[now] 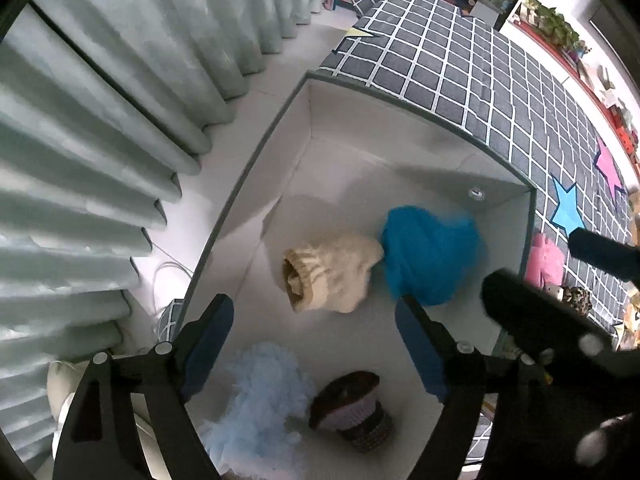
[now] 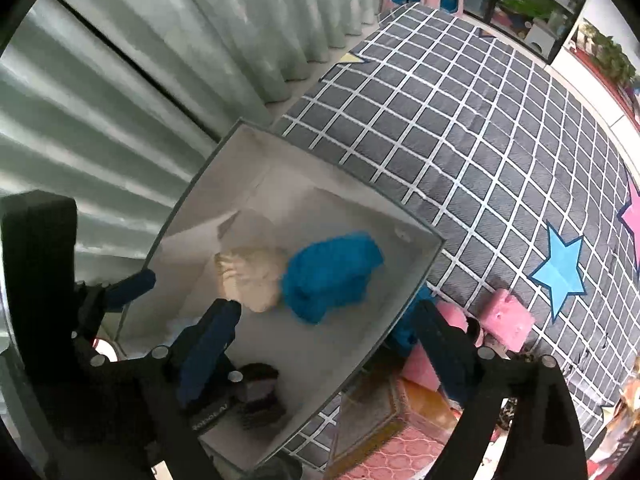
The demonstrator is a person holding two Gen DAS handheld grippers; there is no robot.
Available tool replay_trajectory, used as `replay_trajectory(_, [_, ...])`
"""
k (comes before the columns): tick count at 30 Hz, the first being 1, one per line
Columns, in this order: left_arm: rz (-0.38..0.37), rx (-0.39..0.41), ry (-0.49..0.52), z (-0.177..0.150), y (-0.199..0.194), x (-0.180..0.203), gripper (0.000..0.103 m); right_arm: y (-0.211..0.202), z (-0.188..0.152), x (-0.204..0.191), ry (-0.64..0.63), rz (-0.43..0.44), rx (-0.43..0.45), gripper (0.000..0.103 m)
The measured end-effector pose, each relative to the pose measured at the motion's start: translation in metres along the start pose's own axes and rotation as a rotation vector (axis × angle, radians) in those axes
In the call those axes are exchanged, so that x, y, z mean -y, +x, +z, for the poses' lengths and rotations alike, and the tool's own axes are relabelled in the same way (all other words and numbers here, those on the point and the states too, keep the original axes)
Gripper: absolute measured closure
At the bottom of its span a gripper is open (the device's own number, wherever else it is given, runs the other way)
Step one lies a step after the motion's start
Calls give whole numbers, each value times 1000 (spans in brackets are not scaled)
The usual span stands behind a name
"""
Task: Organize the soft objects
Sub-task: 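Lower the glove and cloth into the white box and open both tools, then move both tools from the box over the pile of soft items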
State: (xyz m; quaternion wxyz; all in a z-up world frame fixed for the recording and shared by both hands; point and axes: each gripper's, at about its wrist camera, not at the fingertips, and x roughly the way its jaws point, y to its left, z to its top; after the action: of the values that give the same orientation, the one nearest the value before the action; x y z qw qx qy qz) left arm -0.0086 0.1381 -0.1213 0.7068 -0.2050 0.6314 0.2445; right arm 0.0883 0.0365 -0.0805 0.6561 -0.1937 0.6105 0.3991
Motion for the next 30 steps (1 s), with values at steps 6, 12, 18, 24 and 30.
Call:
replay_trajectory(6, [-49, 18, -15, -1, -9, 2, 0, -12, -2, 8, 32, 3, 15, 11])
replay_trajectory(12, [-86, 44, 11, 0, -27, 10, 0, -33, -11, 29, 65, -5, 26, 11])
replay_trajectory(18, [-127, 68, 59, 6, -47, 35, 0, -60, -25, 84, 163, -27, 55, 11])
replay_trajectory(24, [-162, 69, 132, 8, -61, 75, 0, -72, -47, 155, 307, -73, 60, 11])
replay_trajectory(30, [-168, 53, 188, 7, -64, 111, 0, -49, -72, 206, 452, -55, 3, 11])
